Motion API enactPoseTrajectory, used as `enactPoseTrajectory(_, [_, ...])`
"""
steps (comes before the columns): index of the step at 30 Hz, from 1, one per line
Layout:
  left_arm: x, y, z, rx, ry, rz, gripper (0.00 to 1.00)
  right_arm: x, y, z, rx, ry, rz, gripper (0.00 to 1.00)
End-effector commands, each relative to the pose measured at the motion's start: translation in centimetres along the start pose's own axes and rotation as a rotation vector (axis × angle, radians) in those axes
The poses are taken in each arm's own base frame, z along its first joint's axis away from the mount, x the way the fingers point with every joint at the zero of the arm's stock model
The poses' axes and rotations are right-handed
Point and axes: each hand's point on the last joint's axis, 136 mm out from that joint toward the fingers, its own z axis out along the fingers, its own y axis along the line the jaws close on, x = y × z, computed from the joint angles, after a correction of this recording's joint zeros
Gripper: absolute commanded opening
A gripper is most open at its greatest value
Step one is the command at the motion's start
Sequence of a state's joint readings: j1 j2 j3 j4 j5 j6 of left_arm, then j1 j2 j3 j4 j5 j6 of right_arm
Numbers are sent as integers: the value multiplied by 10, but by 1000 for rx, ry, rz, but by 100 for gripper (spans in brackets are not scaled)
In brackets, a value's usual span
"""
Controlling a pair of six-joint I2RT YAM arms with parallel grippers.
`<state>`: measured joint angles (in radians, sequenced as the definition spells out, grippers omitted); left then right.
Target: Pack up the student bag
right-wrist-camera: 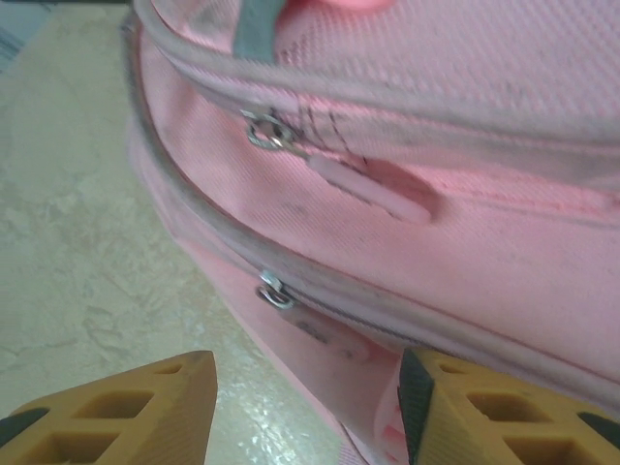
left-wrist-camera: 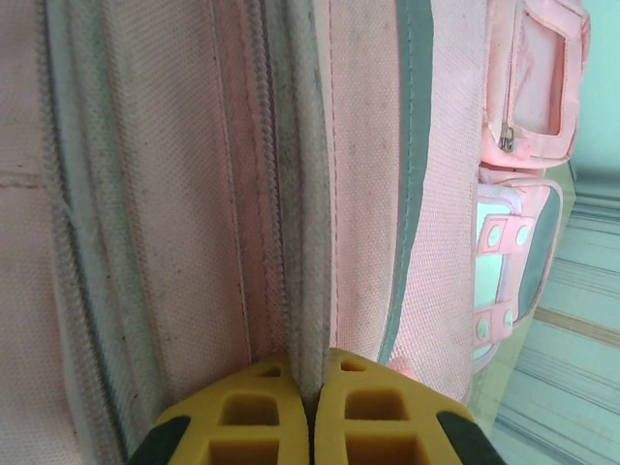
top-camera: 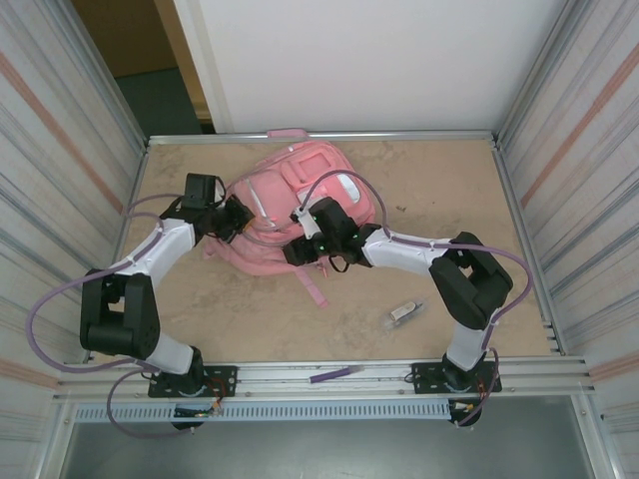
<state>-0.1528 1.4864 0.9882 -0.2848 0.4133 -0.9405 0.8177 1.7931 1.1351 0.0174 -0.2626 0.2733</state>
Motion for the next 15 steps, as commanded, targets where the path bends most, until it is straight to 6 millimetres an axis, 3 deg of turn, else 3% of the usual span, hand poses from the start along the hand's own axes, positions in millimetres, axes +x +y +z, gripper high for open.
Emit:
enactPoseTrajectory(1, [7, -42, -21, 123, 27, 25, 0, -6, 3, 5, 7, -3, -11, 53])
enactPoseTrajectory(10, [10, -53, -25, 141, 39, 13, 0, 2, 10, 11, 184, -48, -134, 53])
enactPoseTrajectory(15, [13, -55, -27, 147, 47, 17, 0, 1, -8, 10, 307, -99, -102, 52])
